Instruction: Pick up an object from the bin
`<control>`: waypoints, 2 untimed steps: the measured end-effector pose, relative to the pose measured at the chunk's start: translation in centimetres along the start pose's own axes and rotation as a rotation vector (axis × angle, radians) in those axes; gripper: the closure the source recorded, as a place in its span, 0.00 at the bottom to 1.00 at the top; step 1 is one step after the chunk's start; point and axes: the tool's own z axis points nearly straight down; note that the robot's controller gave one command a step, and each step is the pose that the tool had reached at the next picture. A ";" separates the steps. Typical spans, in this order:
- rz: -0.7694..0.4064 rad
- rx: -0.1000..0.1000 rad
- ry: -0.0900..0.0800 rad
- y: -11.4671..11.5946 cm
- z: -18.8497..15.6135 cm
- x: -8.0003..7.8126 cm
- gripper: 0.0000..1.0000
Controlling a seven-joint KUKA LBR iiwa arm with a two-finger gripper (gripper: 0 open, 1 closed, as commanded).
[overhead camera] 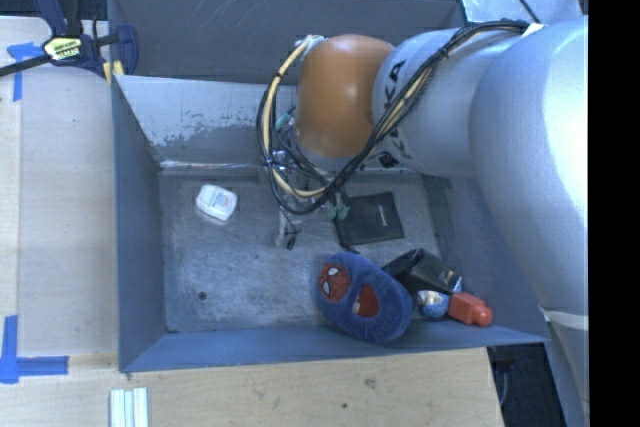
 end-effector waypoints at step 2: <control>-0.104 -0.005 -0.001 8.0 -0.9 -0.7 1.00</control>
Offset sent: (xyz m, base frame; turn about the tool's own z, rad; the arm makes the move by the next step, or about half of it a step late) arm -0.0051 0.0803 0.0076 -0.1041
